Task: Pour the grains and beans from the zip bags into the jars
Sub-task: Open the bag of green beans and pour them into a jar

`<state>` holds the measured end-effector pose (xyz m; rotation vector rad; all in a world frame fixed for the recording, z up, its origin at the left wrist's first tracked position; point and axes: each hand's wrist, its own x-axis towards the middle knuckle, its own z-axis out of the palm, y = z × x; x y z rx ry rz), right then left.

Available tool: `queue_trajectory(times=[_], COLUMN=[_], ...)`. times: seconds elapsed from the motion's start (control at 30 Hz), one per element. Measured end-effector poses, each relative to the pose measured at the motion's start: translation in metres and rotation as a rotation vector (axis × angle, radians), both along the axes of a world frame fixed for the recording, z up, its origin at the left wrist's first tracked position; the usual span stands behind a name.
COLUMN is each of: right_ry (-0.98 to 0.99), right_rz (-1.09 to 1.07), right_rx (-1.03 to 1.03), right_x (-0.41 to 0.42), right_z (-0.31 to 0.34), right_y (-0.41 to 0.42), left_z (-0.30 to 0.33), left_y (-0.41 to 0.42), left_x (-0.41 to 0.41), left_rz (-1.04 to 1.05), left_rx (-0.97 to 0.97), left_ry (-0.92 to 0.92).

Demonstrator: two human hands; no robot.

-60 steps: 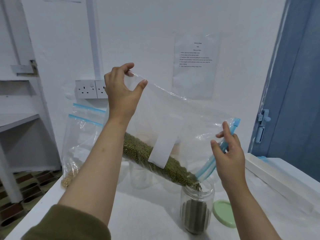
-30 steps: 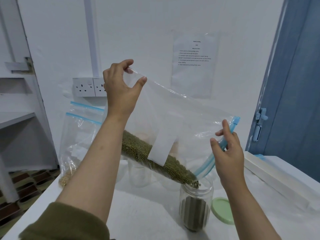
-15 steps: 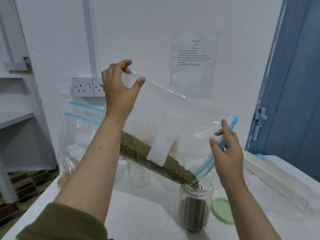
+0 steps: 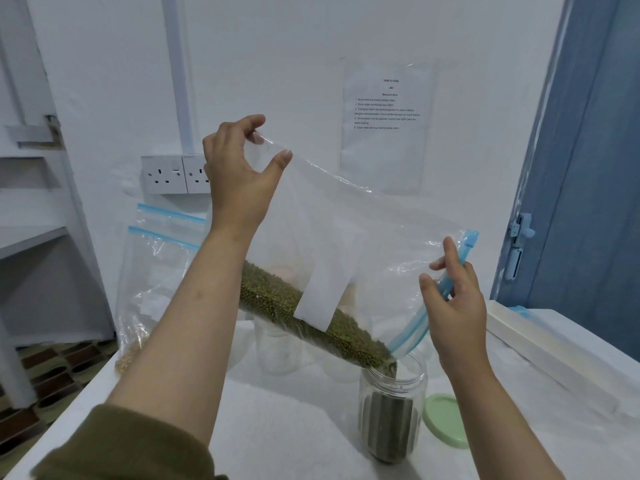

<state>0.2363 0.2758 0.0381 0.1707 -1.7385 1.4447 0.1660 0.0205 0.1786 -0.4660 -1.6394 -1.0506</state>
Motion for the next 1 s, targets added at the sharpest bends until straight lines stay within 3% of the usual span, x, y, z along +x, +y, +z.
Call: queue_trajectory(times=[1.0], right_ry=[-0.026], right_rz=[0.004], right_rx=[-0.013], right_x=[0.0024], right_z=[-0.0026], right_y=[0.0018], left_z=[0.0022], left_y=[0.0058], left_x=[0.0005], left_rz=[0.000], left_rx=[-0.004], left_ry=[0.005])
